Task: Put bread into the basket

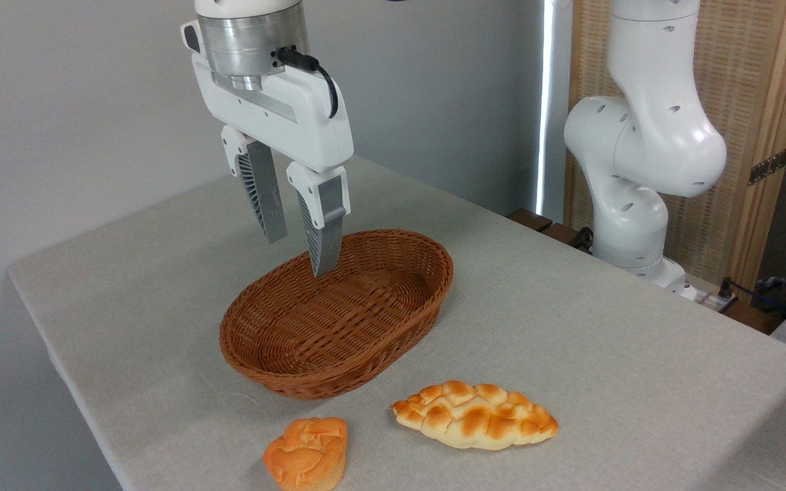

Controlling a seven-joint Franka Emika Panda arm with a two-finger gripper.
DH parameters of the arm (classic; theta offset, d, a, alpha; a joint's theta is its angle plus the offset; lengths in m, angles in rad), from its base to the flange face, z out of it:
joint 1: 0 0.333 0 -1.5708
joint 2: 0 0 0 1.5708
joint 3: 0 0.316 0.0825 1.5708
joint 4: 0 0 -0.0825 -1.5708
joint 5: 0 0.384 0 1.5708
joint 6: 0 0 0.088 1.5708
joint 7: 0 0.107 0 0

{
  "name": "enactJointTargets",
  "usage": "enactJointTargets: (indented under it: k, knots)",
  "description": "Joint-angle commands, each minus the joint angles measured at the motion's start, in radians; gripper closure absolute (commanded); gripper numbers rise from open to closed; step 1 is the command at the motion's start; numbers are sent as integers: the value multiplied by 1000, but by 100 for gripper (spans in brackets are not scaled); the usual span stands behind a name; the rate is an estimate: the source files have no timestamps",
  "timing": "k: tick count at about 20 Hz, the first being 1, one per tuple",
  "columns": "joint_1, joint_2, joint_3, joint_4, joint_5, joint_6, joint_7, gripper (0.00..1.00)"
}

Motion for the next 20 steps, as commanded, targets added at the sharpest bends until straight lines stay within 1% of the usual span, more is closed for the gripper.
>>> enactJointTargets:
  k: [1, 15, 20]
  knots:
    - [-1, -11, 0, -4, -12, -19, -1, 0]
    - [-3, -12, 6, -5, -7, -22, 2, 0]
    - [-1, -31, 10, -16, -4, -20, 24, 0]
